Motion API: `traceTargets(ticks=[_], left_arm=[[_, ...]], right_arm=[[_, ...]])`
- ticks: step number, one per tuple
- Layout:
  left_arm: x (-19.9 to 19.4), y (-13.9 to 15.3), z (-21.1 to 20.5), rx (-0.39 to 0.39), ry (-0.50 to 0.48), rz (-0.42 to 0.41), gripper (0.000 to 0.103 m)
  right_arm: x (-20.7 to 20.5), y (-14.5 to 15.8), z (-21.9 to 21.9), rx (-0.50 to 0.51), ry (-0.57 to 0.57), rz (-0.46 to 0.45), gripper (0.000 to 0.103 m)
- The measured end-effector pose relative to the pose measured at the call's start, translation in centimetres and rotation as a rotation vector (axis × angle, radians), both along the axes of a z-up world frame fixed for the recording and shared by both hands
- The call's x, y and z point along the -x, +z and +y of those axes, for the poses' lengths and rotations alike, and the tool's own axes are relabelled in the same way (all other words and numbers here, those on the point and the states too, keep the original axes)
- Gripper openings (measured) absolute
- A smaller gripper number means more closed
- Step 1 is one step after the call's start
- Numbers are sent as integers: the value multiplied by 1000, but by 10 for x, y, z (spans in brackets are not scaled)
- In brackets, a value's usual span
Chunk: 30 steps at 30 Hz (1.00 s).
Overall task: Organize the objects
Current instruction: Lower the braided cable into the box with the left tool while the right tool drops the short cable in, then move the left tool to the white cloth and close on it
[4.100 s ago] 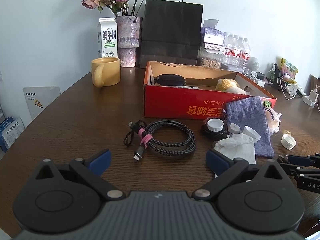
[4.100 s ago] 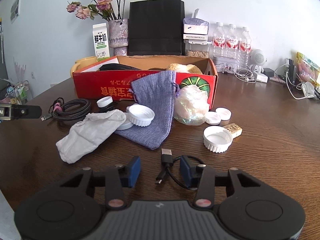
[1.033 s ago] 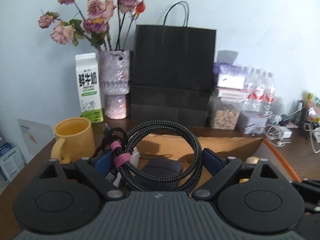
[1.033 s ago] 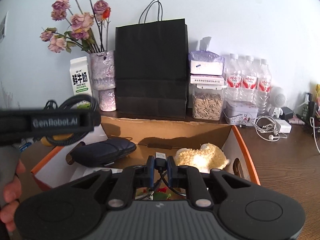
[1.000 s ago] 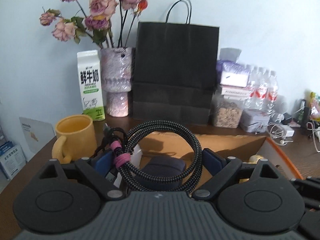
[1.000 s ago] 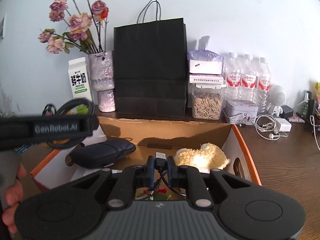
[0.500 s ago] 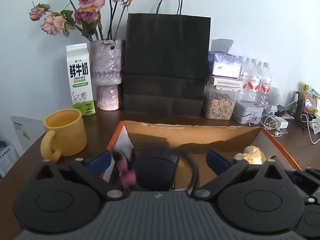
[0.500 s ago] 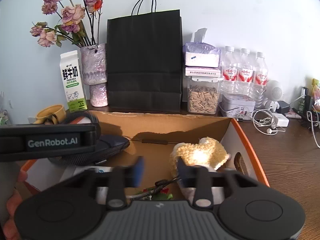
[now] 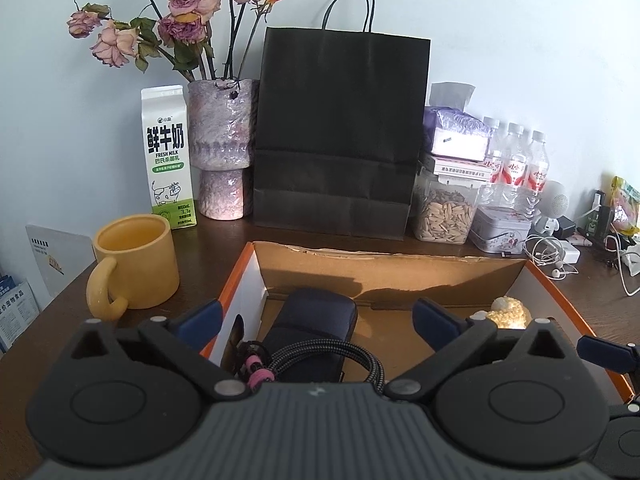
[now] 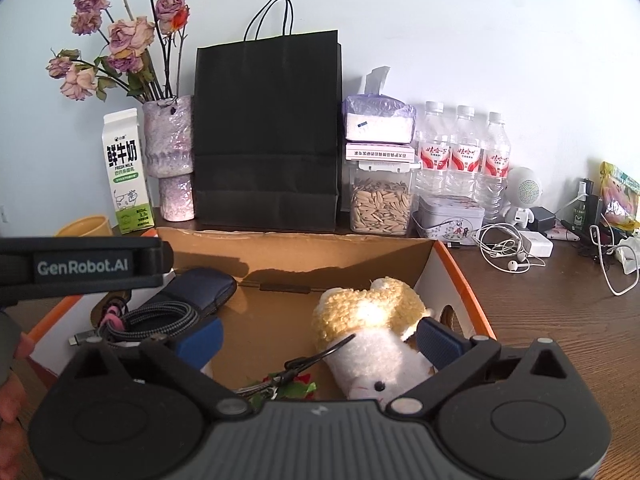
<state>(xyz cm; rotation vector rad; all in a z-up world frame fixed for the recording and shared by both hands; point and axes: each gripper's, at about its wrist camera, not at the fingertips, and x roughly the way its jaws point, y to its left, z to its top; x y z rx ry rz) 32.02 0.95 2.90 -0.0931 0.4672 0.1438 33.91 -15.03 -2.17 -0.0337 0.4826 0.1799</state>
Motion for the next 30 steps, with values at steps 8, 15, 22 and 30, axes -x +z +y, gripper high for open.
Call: traceTargets(ticks=[8, 15, 22, 30], left_arm=[[-2, -2, -1, -9, 15, 3, 103], [-2, -7, -4, -33, 23, 9, 103], [16, 0, -2, -22, 4, -12, 103], [73, -1, 0, -101, -55, -92, 103]], right_arm=[[4, 1, -3, -17, 12, -7, 103], [14, 2, -8, -40, 31, -24, 103], [40, 15, -25, -34, 48, -86, 103], [90, 20, -62, -8, 122, -124, 103]])
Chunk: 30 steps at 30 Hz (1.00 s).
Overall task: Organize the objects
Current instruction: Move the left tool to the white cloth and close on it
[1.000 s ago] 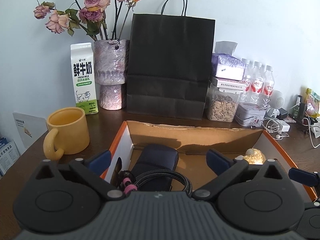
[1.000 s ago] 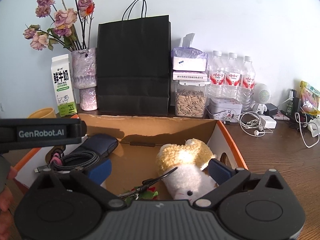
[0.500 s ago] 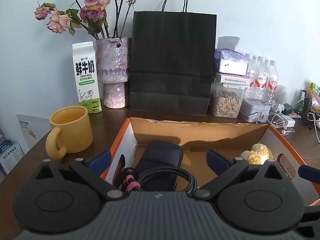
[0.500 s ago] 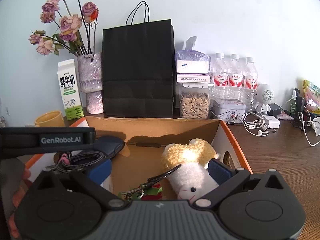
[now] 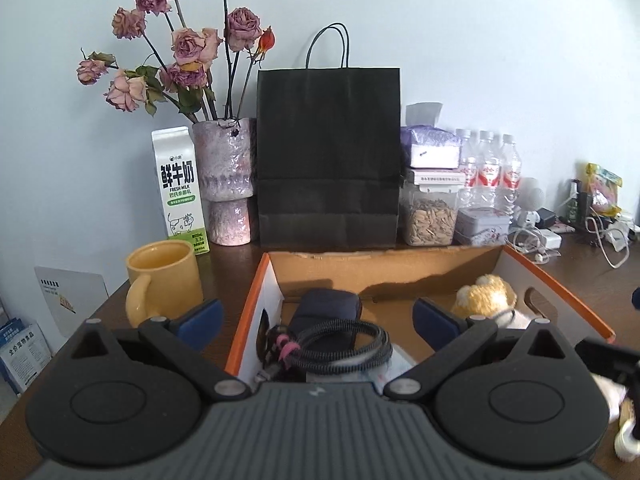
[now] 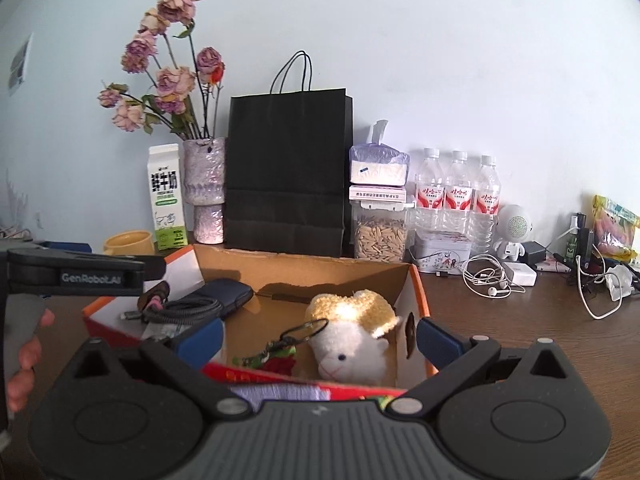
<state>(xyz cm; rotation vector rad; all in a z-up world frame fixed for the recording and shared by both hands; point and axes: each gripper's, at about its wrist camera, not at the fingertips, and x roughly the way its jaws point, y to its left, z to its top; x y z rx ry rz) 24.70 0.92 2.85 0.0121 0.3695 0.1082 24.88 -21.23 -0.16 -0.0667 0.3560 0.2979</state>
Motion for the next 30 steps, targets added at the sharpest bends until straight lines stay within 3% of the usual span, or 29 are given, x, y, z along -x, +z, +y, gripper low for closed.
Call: traceTargets(ticks=[7, 14, 30], left_arm=[[46, -23, -4, -37, -26, 50, 103], [77, -41, -16, -8, -100, 138, 103], [103, -59, -49, 3, -211, 256, 103]], right_arm=[[34, -10, -31, 12, 20, 11, 103], [63, -22, -56, 19, -9, 40, 103], [84, -35, -76, -9, -9, 75, 103]])
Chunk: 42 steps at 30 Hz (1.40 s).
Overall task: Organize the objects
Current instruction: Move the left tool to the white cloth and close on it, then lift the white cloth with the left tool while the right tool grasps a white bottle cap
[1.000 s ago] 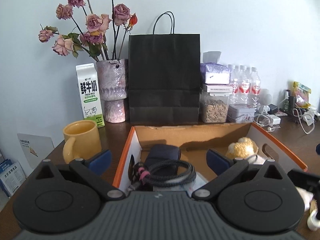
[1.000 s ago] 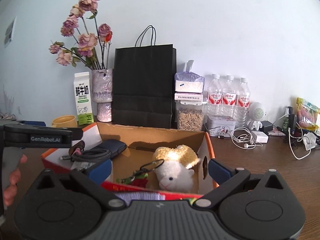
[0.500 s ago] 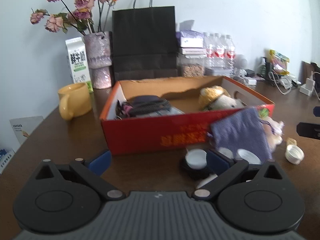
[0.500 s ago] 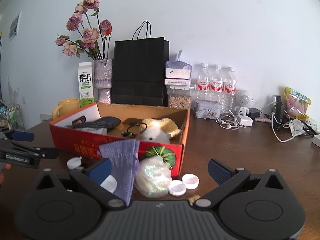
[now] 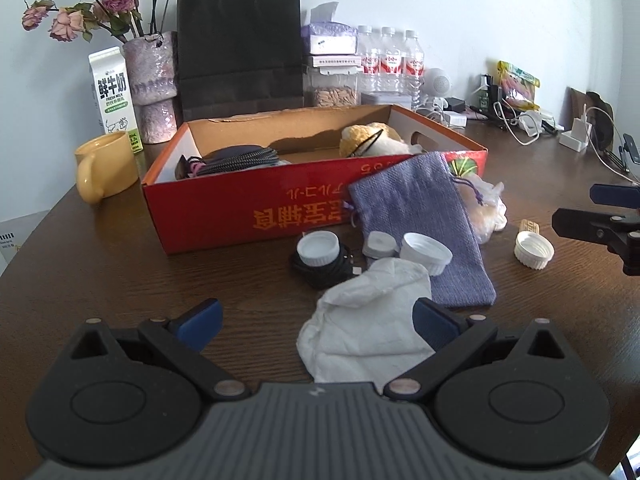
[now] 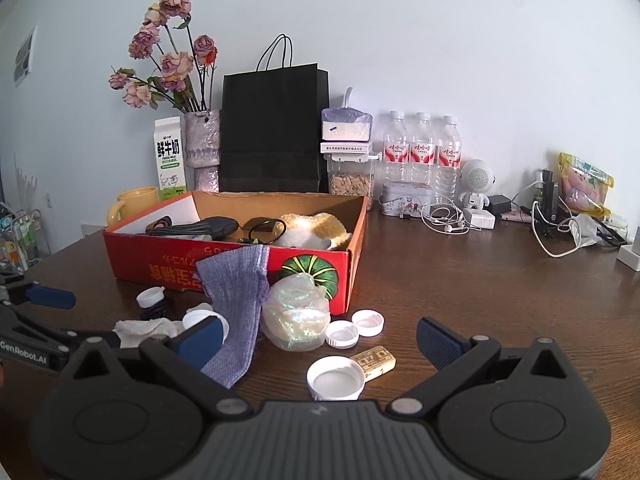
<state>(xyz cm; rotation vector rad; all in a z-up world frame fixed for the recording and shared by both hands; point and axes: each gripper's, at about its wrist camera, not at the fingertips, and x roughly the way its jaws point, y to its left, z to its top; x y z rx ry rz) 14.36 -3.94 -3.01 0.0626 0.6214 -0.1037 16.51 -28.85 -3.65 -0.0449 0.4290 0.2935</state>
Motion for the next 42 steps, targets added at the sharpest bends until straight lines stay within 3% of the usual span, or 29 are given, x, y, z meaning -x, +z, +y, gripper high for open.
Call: traceTargets(ticks=[11, 22, 24, 26, 27, 32, 37, 40, 42], left_arm=[[-13, -8, -12, 33, -53, 119, 103], [-16, -15, -19, 29, -27, 164, 103], [-15, -14, -18, 37, -24, 162, 98], [-12, -12, -18, 25, -19, 151, 77], [-10, -10, -18, 25, -16, 144, 73], [0, 0, -14, 39, 0, 98, 63], [5, 9, -12, 53, 16, 67, 61], [9, 10, -11, 57, 23, 62, 61], [10, 11, -11, 55, 27, 59, 61]], right_arm=[[4, -5, -5, -12, 8, 17, 103], [4, -11, -5, 1, 14, 46, 103], [4, -10, -4, 2, 19, 46, 103], [4, -9, -3, 4, 21, 47, 103], [4, -9, -3, 5, 22, 47, 103], [5, -10, -3, 12, 29, 64, 103], [-2, -18, -2, 46, 30, 105, 102], [-12, -25, 0, 66, 29, 140, 82], [-21, -31, 2, 78, 27, 167, 58]])
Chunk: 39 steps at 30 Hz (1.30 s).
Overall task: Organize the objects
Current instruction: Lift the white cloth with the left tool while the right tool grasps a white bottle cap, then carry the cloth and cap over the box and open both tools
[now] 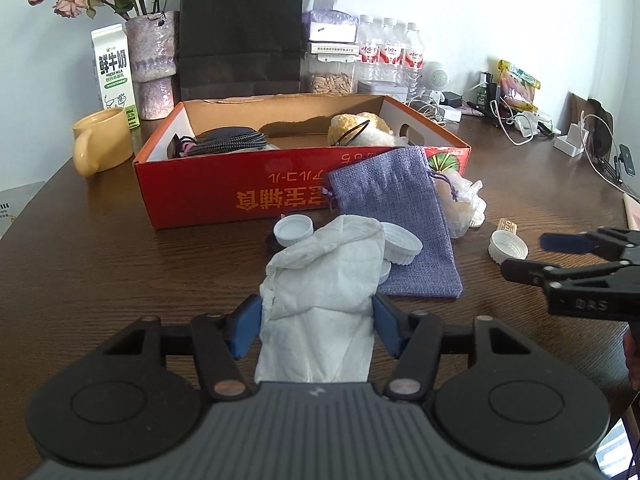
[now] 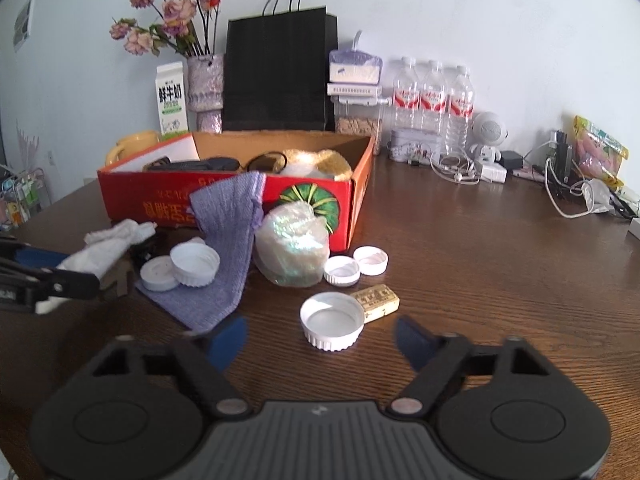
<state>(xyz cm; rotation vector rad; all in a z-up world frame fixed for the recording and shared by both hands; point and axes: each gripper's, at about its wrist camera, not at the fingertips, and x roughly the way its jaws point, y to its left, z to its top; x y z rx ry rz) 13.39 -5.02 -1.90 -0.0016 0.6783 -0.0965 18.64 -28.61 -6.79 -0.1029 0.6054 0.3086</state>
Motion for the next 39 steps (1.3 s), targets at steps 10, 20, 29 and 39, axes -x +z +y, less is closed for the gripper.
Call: traceTargets(ticks=[10, 20, 29, 39], left_arm=[[4, 5, 6, 5, 9, -18, 61], [2, 12, 10, 9, 5, -40, 61], [-9, 30, 21, 15, 14, -98, 61], [-39, 55, 27, 26, 32, -175, 61]], right_arm=[[-8, -2, 4, -17, -2, -3, 38], [1, 16, 13, -30, 21, -58, 38], [-5, 43, 36, -41, 62, -128, 38], [-35, 65, 67, -57, 107, -181, 38]])
